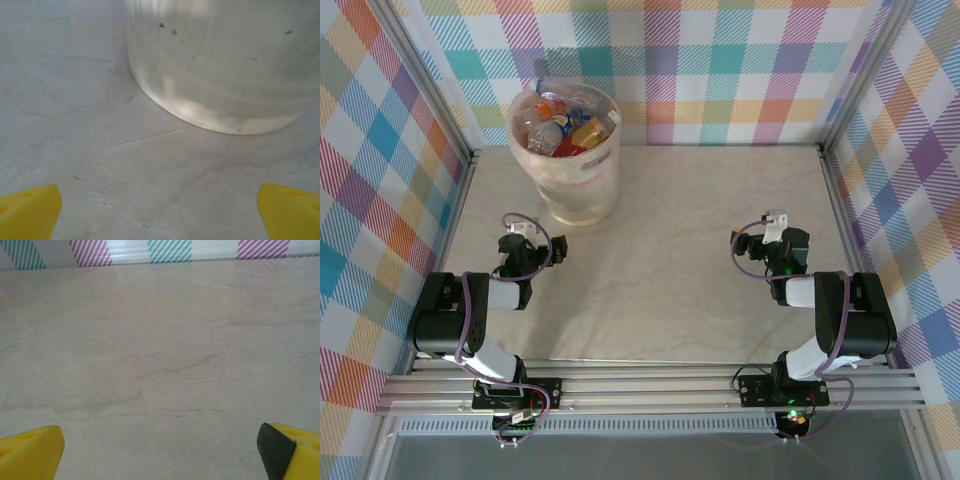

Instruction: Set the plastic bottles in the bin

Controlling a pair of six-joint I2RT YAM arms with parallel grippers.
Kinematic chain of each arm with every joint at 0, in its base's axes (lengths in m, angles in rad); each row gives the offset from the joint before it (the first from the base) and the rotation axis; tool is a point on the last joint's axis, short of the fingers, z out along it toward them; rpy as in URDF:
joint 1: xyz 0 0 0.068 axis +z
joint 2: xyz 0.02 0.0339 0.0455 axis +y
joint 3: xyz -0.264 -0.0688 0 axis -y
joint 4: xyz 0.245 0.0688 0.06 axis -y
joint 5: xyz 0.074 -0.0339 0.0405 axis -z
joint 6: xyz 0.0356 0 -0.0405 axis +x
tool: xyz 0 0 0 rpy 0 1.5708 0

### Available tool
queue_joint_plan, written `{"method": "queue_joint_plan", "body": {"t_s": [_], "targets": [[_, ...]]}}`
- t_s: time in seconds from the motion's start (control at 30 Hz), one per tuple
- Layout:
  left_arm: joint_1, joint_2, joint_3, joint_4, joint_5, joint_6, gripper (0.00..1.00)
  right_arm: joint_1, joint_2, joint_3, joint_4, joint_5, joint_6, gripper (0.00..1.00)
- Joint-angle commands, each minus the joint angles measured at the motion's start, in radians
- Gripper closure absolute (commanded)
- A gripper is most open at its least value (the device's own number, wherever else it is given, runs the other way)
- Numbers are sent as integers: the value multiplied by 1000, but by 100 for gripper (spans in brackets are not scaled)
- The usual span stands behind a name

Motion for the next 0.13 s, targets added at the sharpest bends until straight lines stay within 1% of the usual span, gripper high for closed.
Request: {"method": "queue_joint_plan", "body": {"t_s": [0.0,0.1], "targets": [[-13,4,24,-3,-14,16,0,-7,5,11,-3,-3,11,0],[-13,4,23,-3,-14,18,0,-6,5,11,-3,-3,11,0]]}}
